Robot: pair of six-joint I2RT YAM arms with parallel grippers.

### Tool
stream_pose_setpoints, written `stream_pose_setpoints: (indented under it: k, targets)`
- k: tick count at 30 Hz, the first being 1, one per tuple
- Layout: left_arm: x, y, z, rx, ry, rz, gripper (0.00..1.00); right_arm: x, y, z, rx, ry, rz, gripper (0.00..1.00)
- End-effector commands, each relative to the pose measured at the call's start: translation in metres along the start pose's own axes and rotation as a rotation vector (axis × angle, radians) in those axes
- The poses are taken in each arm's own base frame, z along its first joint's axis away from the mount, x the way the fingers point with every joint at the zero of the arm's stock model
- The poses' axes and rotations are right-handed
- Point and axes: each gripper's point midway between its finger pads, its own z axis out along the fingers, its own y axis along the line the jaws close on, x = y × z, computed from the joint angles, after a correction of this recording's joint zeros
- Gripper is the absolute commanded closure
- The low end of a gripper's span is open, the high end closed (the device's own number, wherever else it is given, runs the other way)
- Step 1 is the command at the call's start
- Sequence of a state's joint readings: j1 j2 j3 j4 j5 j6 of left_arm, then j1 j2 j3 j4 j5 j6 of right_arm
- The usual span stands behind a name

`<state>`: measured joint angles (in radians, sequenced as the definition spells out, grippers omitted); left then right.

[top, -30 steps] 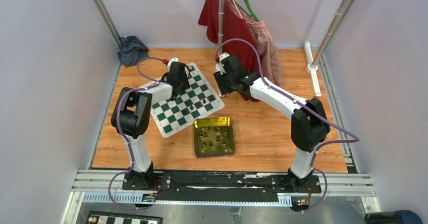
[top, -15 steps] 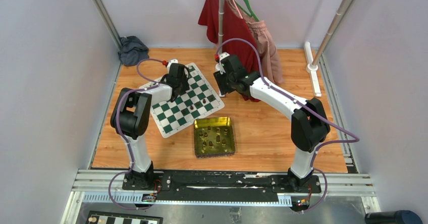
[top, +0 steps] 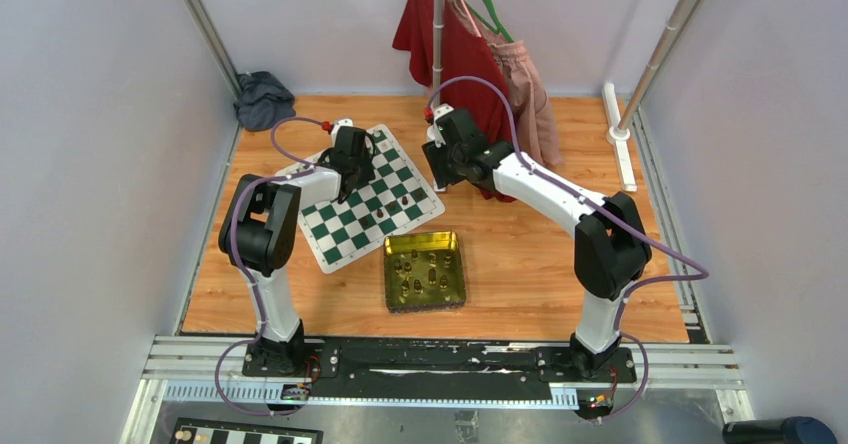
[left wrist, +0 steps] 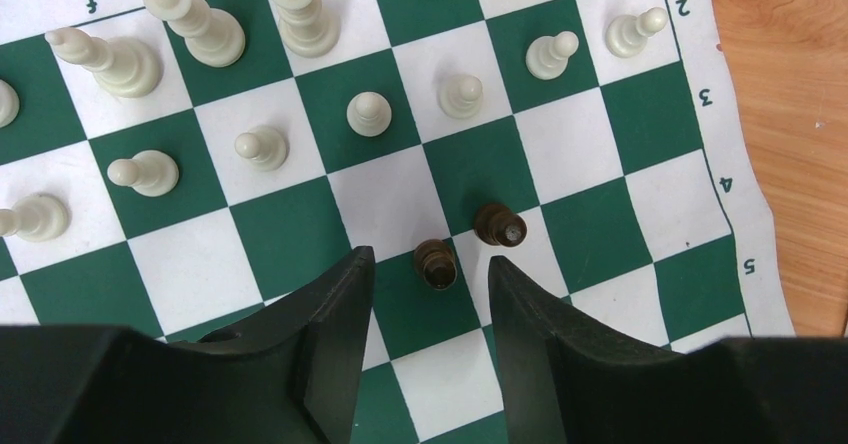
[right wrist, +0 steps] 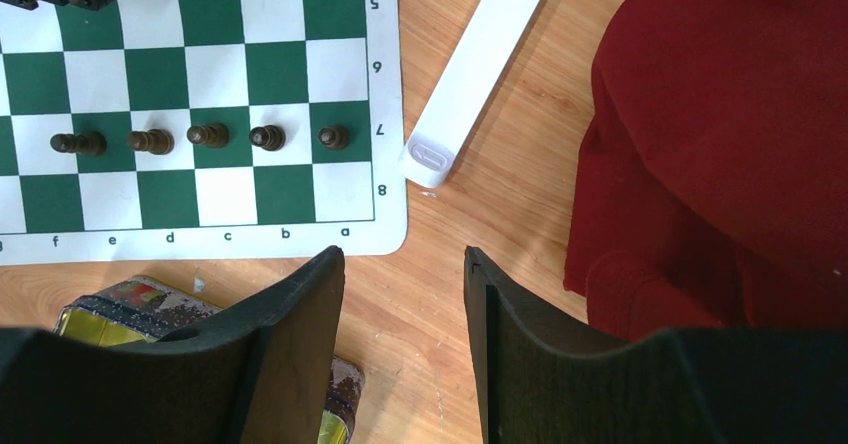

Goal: Set up the chess pieces on the board
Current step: Pick up the chess piece from the chessboard.

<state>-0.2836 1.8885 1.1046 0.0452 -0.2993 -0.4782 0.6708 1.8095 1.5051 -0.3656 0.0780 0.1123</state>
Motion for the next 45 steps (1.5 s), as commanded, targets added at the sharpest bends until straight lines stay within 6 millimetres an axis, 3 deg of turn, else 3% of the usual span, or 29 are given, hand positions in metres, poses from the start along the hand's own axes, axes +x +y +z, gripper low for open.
stream_pose_setpoints:
  k: [1,21,28,38,45]
  targets:
    - [-0.01,0.004,-0.003,-0.008,-0.026,0.005,0.51,-0.007,-0.005,0.005,0.01,-0.005,0.017,0.48]
    - [-0.009,0.005,0.001,-0.02,-0.015,0.026,0.8,-0.005,-0.006,0.005,0.015,-0.002,0.02,0.48]
    - [-0.009,0.008,-0.003,-0.033,-0.014,0.023,1.0,-0.005,-0.007,0.002,0.017,-0.002,0.02,0.48]
    - [-0.015,0.031,-0.037,-0.114,-0.038,-0.023,1.0,-0.002,-0.009,-0.005,0.024,0.002,0.015,0.48]
    - [0.003,0.046,-0.068,-0.125,-0.029,-0.102,1.0,0.006,-0.008,-0.01,0.011,0.015,0.02,0.48]
